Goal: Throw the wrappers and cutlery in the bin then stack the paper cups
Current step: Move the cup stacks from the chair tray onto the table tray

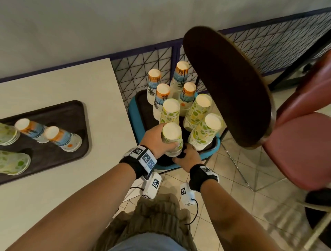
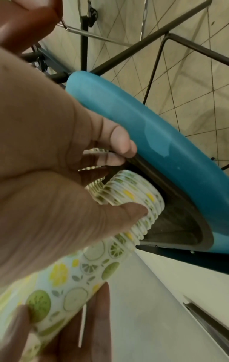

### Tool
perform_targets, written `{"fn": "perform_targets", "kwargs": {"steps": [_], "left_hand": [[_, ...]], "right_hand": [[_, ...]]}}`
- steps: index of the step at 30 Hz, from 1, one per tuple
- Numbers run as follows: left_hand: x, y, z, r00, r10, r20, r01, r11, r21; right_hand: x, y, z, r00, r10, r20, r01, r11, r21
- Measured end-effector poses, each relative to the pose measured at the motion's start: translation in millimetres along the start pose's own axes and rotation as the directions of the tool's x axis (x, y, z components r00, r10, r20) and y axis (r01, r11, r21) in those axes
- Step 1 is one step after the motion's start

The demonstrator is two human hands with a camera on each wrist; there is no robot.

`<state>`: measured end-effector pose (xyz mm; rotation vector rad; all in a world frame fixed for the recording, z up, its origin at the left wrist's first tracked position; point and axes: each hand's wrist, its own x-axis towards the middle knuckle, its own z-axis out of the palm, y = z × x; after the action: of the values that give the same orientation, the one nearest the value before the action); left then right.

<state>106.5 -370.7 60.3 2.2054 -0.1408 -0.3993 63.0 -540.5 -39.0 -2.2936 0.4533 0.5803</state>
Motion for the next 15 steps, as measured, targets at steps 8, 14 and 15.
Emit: {"fn": "perform_targets", "kwargs": {"steps": [8, 14, 15], "left_hand": [[0, -15, -12, 0.998, -0.063, -0.02, 0.062, 0.997, -0.045], [1, -18, -5, 0.996, -0.087, -0.016, 0.085, 0.994, -0.065], [1, -19, -5, 0.996, -0.089, -0.019, 0.088, 0.994, -0.072]], "right_hand": [[12, -8, 6, 0.998, -0.056, 0.002, 0.055, 0.99, 0.13], [9, -7, 5, 0.998, -0.059, -0.008, 0.059, 0.982, 0.177], [6, -6, 4, 0.998, -0.055, -0.01, 0.056, 0.981, 0.188]]}}
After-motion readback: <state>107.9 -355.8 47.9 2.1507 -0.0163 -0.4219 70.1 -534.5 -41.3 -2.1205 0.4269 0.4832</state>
